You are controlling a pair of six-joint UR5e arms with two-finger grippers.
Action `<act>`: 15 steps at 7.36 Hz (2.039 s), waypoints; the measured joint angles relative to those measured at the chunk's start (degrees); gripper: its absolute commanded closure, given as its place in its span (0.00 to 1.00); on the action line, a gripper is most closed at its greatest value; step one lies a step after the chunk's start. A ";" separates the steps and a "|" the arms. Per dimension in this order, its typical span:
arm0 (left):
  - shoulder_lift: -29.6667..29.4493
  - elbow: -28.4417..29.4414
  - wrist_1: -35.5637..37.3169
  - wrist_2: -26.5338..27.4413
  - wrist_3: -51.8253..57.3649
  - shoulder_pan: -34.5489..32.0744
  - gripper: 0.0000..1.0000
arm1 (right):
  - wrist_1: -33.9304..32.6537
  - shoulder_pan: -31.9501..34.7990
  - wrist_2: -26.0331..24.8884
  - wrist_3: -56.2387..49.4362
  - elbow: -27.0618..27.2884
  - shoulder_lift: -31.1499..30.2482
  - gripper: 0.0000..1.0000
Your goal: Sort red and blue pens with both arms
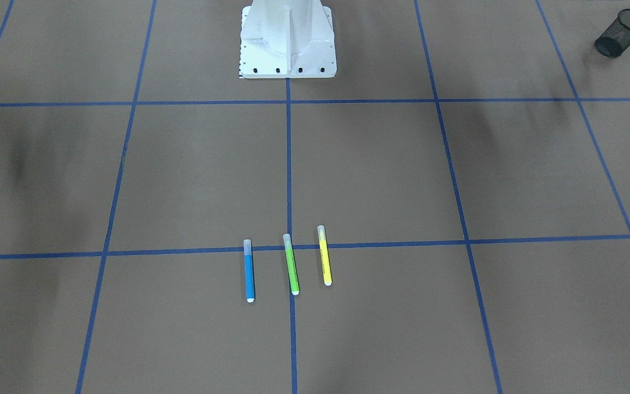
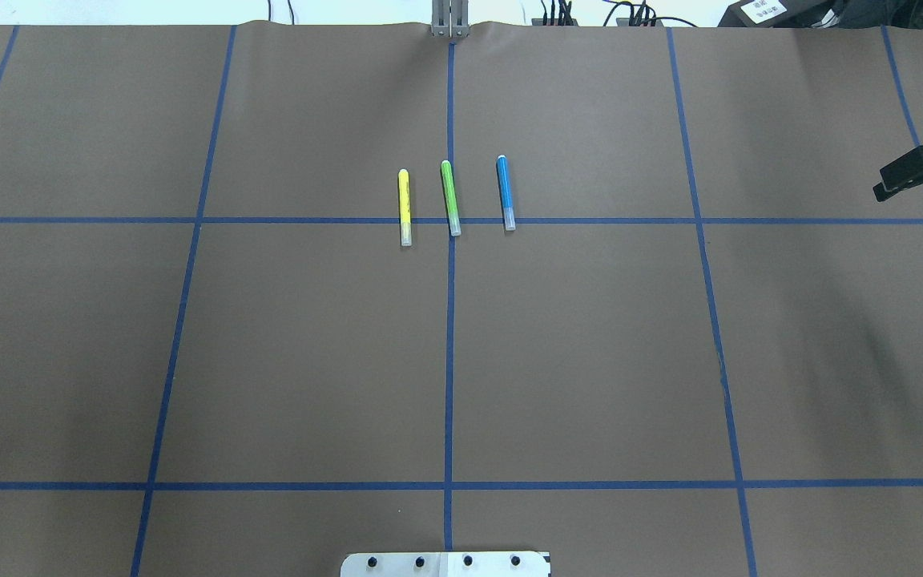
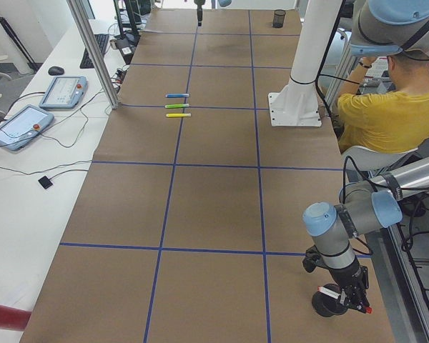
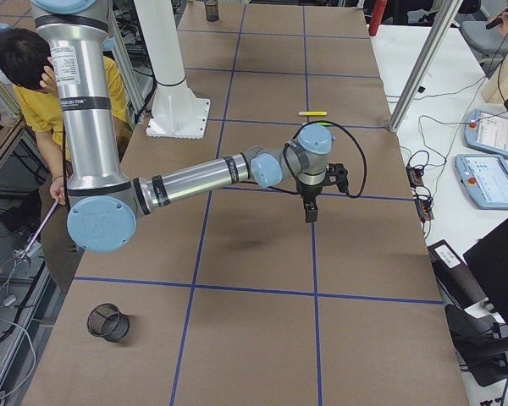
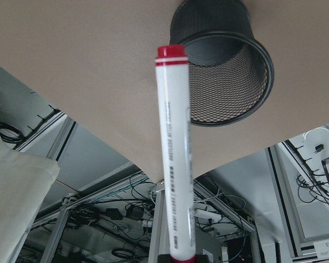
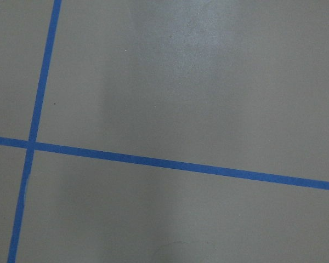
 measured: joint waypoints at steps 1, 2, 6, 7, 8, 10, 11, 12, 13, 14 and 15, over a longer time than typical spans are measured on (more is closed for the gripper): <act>0.00 0.65 0.00 -1.42 -0.19 0.03 1.00 | 0.00 0.01 0.02 0.00 0.00 -0.10 0.00; 0.00 1.55 -0.02 -2.17 -0.27 0.05 1.00 | 0.00 0.01 0.03 0.00 0.00 -0.13 0.00; -0.12 4.35 -0.16 -4.05 -0.32 0.06 1.00 | 0.00 0.05 0.03 0.00 0.04 -0.62 0.00; -0.36 4.74 -0.17 -4.70 -0.34 0.06 1.00 | 0.00 0.03 0.03 0.00 0.03 -0.69 0.00; -0.69 5.21 -0.17 -5.04 -0.36 0.06 1.00 | 0.00 0.01 0.03 0.00 0.04 -0.76 0.00; -1.00 5.98 -0.23 -5.38 -0.33 0.06 1.00 | 0.00 0.00 0.03 0.00 0.05 -0.90 0.00; -1.03 6.20 -0.23 -5.78 -0.32 0.06 1.00 | 0.00 0.03 0.03 0.00 0.06 -0.96 0.00; -1.07 6.32 -0.20 -6.41 -0.32 0.06 1.00 | 0.00 0.06 0.03 0.00 0.07 -1.00 0.00; -1.11 6.36 -0.19 -7.00 -0.32 0.06 0.94 | 0.00 0.07 0.03 0.00 0.08 -1.03 0.00; -1.15 6.36 -0.18 -7.33 -0.30 0.06 0.92 | 0.00 0.06 0.03 0.00 0.08 -1.07 0.00; -1.19 6.36 -0.18 -7.46 -0.22 0.06 0.89 | 0.00 0.03 0.03 0.00 0.08 -1.08 0.00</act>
